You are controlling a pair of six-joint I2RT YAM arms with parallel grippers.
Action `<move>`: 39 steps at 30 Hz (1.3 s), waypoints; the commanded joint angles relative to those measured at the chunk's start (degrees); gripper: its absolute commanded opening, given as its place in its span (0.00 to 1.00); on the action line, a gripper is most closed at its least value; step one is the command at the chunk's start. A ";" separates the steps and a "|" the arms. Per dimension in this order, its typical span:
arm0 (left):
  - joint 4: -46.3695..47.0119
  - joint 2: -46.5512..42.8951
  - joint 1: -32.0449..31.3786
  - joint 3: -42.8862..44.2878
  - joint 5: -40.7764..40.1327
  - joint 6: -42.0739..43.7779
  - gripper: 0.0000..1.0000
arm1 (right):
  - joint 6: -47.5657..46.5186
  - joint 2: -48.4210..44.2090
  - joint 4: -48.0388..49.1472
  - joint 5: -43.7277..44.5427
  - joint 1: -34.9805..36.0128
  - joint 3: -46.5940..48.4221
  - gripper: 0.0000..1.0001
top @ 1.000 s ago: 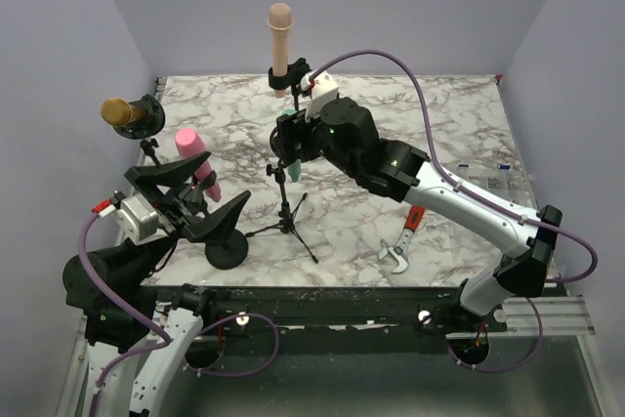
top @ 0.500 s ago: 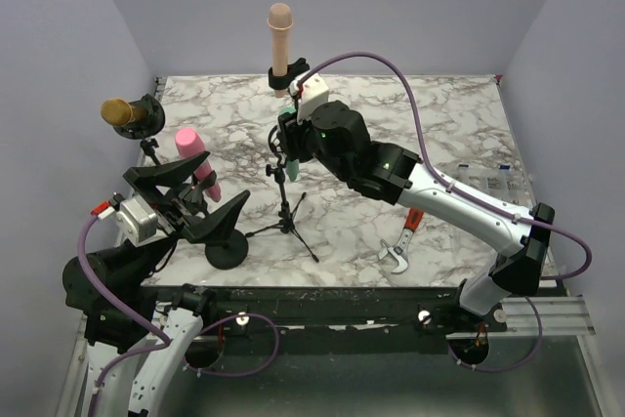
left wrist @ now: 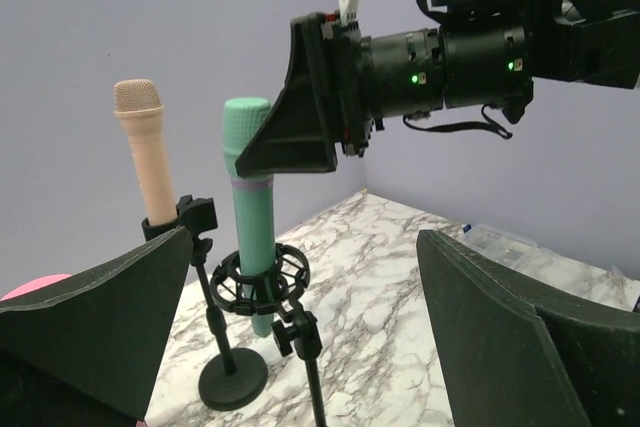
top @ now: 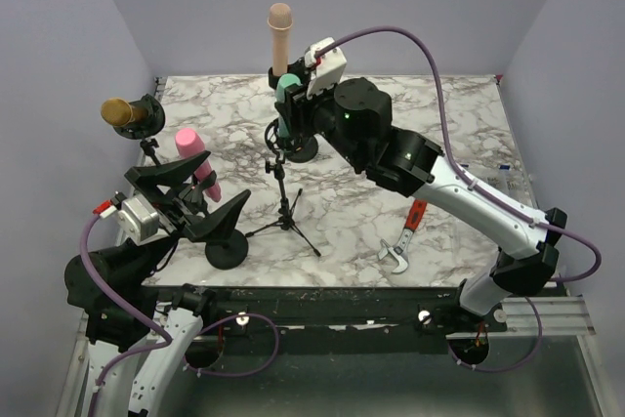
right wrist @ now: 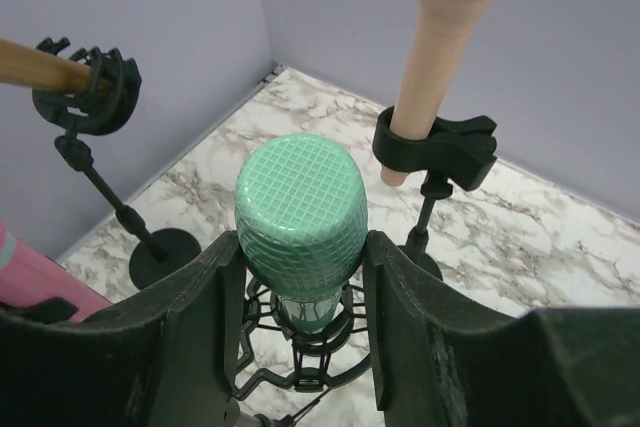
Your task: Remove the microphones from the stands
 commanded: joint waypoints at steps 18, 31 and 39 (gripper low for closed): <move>1.47 0.40 -0.48 -0.78 -0.83 0.04 0.98 | -10.93 -18.42 26.00 9.85 0.72 -12.54 0.03; 1.62 0.87 -0.83 -0.95 -0.77 -0.05 0.99 | -41.51 -14.46 53.89 35.74 -6.91 -28.63 0.01; 1.63 1.15 -1.10 -1.04 -0.86 0.12 0.99 | -24.00 -9.13 29.47 33.04 -21.28 -24.81 0.01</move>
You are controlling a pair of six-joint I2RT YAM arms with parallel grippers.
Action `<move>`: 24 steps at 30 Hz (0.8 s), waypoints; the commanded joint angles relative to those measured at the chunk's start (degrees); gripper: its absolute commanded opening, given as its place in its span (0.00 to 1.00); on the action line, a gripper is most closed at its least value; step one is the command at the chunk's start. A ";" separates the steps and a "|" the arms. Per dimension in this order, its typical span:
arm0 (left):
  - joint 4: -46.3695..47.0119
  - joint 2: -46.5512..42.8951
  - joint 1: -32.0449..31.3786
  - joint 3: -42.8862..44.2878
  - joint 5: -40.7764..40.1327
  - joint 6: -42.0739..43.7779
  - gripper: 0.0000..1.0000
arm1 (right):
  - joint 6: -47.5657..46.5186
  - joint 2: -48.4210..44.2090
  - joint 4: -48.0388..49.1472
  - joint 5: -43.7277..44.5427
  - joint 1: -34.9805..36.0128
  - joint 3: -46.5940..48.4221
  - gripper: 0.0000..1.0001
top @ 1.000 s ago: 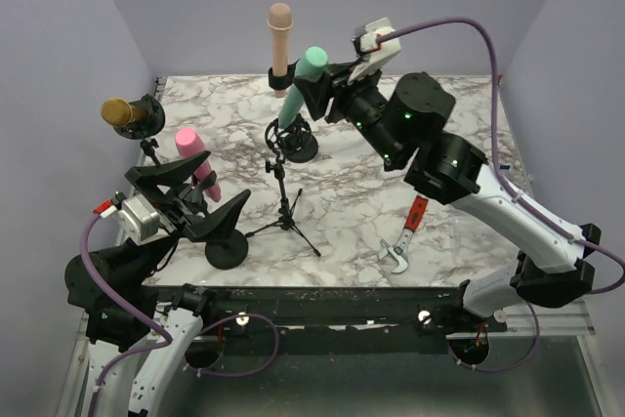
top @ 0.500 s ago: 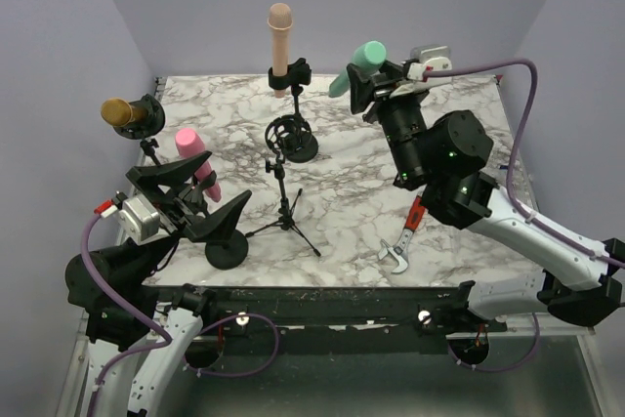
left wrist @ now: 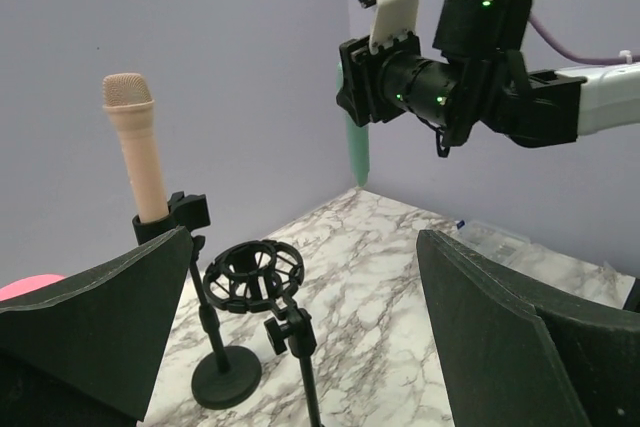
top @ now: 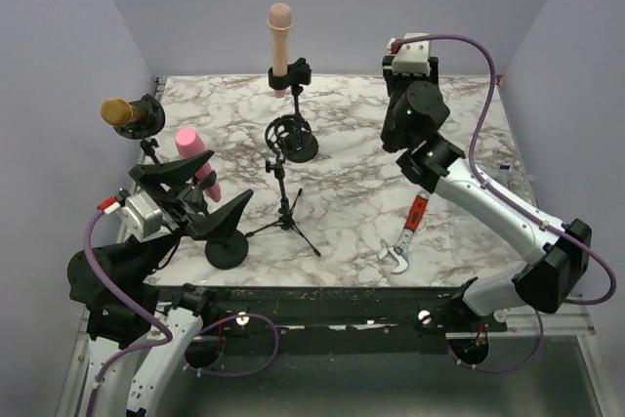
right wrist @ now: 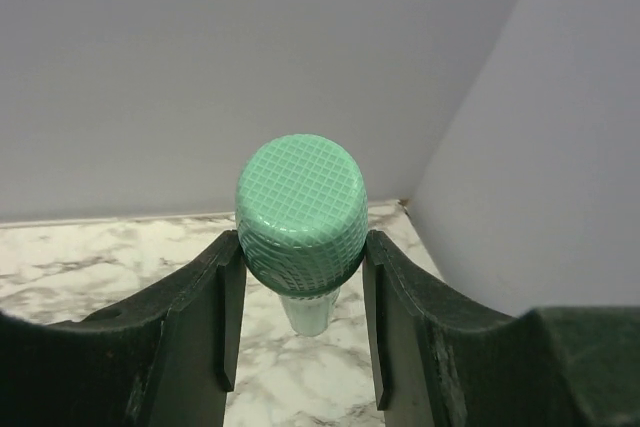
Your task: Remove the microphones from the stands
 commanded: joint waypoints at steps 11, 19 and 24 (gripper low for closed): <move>1.26 0.94 -0.78 -0.47 -0.91 0.17 0.98 | 13.92 18.41 -32.76 -8.12 -17.38 15.59 0.01; 1.45 1.31 -0.95 -0.73 -0.99 0.07 0.99 | 3.72 38.16 -34.34 -10.76 -21.43 27.96 0.01; 1.25 1.30 -1.09 -0.65 -1.23 0.37 0.98 | -2.99 49.17 -36.26 -11.14 -21.68 36.39 0.01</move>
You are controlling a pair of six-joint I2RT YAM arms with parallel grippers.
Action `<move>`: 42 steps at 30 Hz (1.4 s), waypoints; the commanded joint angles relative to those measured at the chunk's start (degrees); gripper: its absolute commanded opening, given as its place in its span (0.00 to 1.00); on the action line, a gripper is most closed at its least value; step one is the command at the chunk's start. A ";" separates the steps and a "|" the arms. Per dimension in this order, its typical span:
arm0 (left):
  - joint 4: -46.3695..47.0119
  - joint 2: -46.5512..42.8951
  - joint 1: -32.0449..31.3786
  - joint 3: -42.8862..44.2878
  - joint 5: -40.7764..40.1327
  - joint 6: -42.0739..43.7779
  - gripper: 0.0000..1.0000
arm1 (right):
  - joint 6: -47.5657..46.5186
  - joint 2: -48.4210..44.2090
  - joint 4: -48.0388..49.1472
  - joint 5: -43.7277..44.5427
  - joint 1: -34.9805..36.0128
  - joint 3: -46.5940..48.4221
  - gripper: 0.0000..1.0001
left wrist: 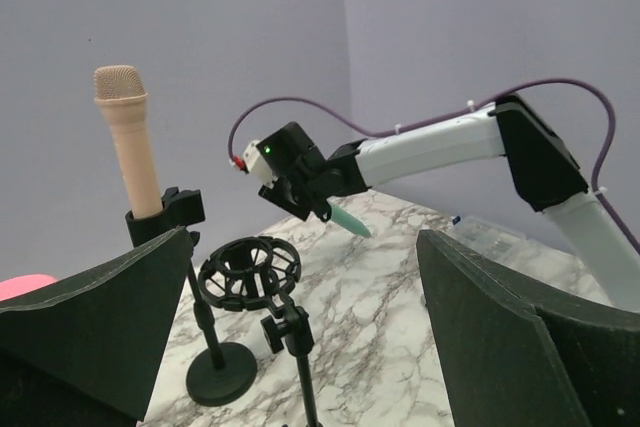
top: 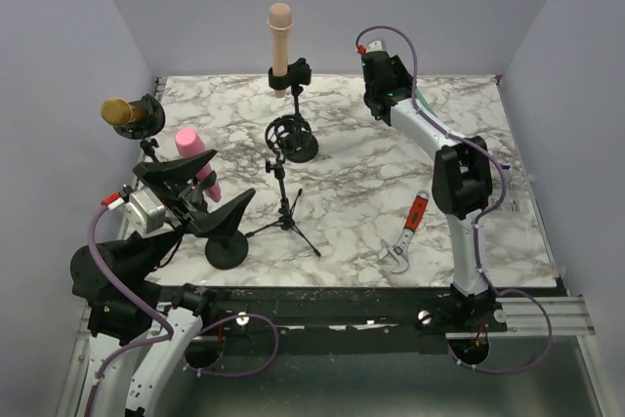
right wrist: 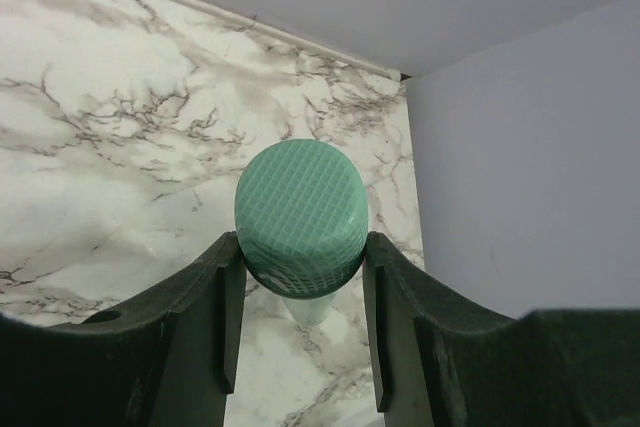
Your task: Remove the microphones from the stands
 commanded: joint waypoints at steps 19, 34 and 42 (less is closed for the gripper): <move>0.66 2.58 -0.33 -0.80 -4.51 0.67 0.99 | -9.01 28.87 -2.99 -14.21 -0.70 24.42 0.01; 0.48 5.58 -0.35 -0.97 -5.29 0.64 0.99 | -7.24 30.35 1.01 -20.49 -2.09 19.52 0.13; 0.53 6.05 -0.38 -0.98 -5.16 0.50 0.99 | -6.48 28.68 -0.16 -22.26 -2.46 17.69 0.29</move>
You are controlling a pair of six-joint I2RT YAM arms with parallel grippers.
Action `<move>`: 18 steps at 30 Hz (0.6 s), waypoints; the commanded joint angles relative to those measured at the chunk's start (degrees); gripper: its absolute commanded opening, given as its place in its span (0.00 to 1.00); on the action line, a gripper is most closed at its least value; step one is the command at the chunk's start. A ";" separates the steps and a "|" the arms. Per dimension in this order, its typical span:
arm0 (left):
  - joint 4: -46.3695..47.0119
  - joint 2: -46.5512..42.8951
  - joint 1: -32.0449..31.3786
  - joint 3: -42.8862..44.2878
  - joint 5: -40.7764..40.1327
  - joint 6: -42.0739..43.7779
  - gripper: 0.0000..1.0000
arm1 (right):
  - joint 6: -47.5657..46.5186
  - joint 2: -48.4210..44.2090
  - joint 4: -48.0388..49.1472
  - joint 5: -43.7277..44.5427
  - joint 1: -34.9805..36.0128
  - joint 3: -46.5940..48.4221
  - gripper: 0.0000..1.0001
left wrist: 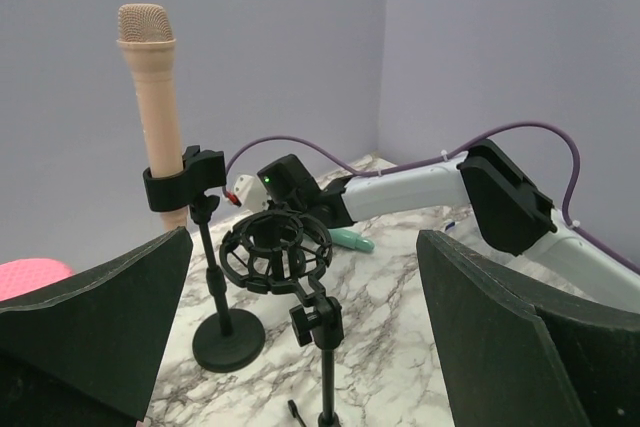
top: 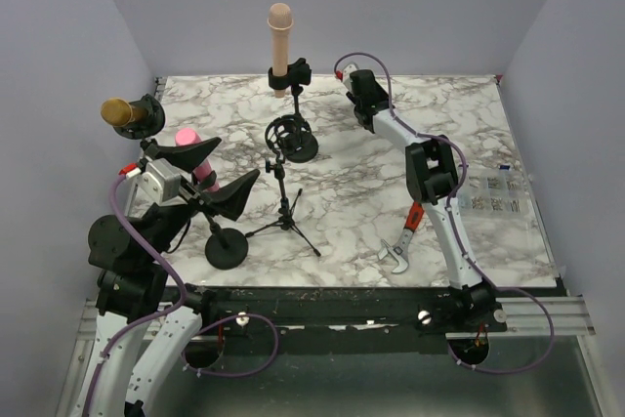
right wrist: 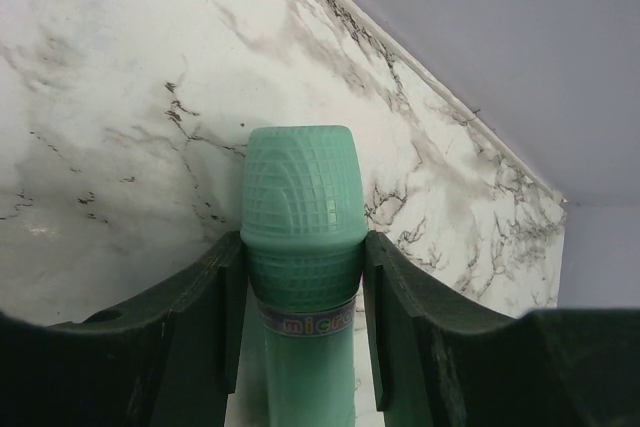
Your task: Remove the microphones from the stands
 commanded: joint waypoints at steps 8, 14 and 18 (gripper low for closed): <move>1.37 -0.79 -0.38 -1.14 -0.95 0.76 0.98 | 2.64 -0.70 -4.87 -4.98 -0.83 -4.48 0.44; 0.17 2.76 -0.39 -0.34 -1.83 -0.02 0.99 | 3.63 0.23 -7.31 -6.82 -1.13 -1.30 0.53; 0.62 2.91 -0.38 -0.89 -2.60 0.31 0.98 | 3.92 0.34 -7.39 -8.00 -1.67 -1.78 0.57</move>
